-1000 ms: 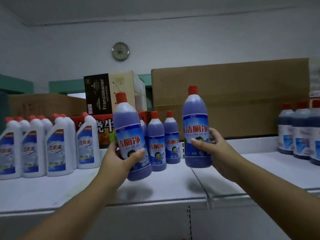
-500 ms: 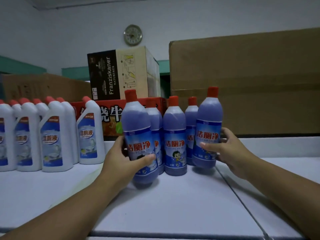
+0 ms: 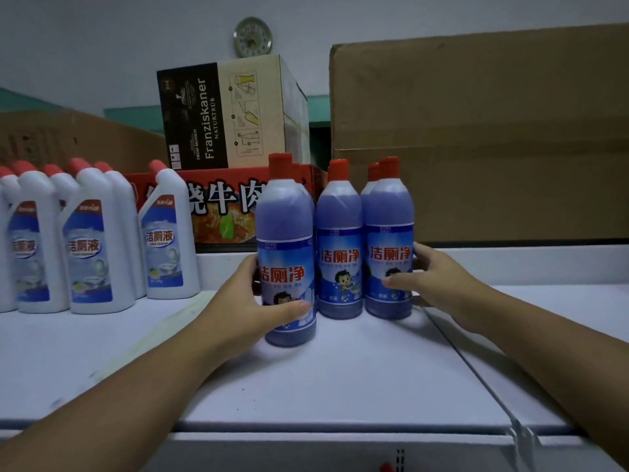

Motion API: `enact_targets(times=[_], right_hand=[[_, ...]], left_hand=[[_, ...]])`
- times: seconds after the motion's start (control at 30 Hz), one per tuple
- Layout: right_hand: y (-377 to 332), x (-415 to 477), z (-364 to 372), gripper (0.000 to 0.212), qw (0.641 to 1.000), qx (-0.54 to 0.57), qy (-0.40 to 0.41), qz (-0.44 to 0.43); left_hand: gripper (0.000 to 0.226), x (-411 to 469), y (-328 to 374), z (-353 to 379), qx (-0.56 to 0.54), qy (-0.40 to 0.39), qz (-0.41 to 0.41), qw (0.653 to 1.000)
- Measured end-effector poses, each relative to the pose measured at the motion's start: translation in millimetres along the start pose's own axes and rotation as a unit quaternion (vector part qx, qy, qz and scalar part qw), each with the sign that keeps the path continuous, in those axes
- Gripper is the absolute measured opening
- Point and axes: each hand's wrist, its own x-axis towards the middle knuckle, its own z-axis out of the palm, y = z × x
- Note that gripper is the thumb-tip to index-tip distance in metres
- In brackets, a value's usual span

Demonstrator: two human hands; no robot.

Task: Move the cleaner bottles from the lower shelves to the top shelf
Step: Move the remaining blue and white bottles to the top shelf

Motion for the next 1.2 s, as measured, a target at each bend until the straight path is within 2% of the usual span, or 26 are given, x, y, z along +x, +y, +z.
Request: enact_targets(times=[0.17, 0.33, 0.43, 0.53, 0.63, 0.7, 0.77, 0.8, 0.83, 0.9, 0.97, 1.03, 1.1, 1.17, 1.2], right_hand=[[5.4, -0.4, -6.5, 0.057, 0.996, -0.080, -0.030, 0.004], [5.6, -2.0, -6.3, 0.054, 0.991, -0.128, -0.032, -0.018], [5.6, -3.9, -7.2, 0.053, 0.980, -0.195, -0.023, -0.041], [2.0, -7.6, -11.0, 0.062, 0.959, -0.278, -0.005, -0.054], [-8.4, -22.1, -17.3, 0.070, 0.961, -0.260, 0.074, -0.055], [-17.8, -41.2, -21.1, 0.049, 0.955, -0.240, 0.152, -0.091], [-21.2, -73.3, -23.6, 0.023, 0.934, -0.229, 0.211, -0.173], [-19.2, -93.7, -24.0, 0.020, 0.920, -0.224, 0.232, -0.223], [-14.6, -115.0, -23.8, 0.022, 0.905, -0.215, 0.249, -0.269], [-0.5, -163.7, -20.4, 0.025, 0.887, -0.187, 0.255, -0.338], [25.4, -204.8, -17.1, 0.023, 0.881, -0.180, 0.228, -0.374], [67.1, -224.1, -16.8, 0.023, 0.905, -0.220, 0.185, -0.314], [117.2, -223.8, -20.0, 0.023, 0.940, -0.255, 0.150, -0.172], [168.4, -217.1, -30.7, 0.021, 0.955, -0.255, 0.148, 0.008], [193.0, -215.5, -36.9, 0.022, 0.951, -0.256, 0.149, 0.088]], left_hand=[[0.065, -2.1, -1.2, -0.7, 0.037, 0.008, -0.006, 0.999], [0.065, -2.1, -0.6, -2.5, 0.045, -0.003, -0.008, 0.999], [0.063, -4.5, 2.5, -3.1, 0.049, 0.001, 0.002, 0.999], [0.068, -9.8, 10.2, -2.1, 0.069, 0.007, 0.013, 0.998], [0.079, -18.5, 18.2, -6.7, 0.062, 0.070, 0.011, 0.996], [0.065, -35.6, 22.9, -13.8, 0.035, 0.171, 0.070, 0.982], [0.030, -73.1, 28.1, -9.5, 0.025, 0.255, 0.190, 0.948], [0.016, -96.3, 28.7, -2.3, 0.012, 0.267, 0.249, 0.931], [0.012, -120.0, 26.4, 8.7, -0.002, 0.257, 0.291, 0.922], [0.012, -162.8, 10.0, 38.5, -0.022, 0.178, 0.327, 0.928], [0.006, -189.2, -21.8, 71.2, 0.001, 0.068, 0.302, 0.951], [0.008, -198.3, -58.0, 102.9, 0.027, -0.015, 0.188, 0.982], [0.019, -195.9, -94.4, 132.9, 0.049, -0.071, 0.041, 0.995], [0.017, -187.4, -122.1, 160.0, 0.081, -0.130, -0.084, 0.985], [0.026, -183.1, -133.1, 172.2, 0.102, -0.161, -0.122, 0.974]])
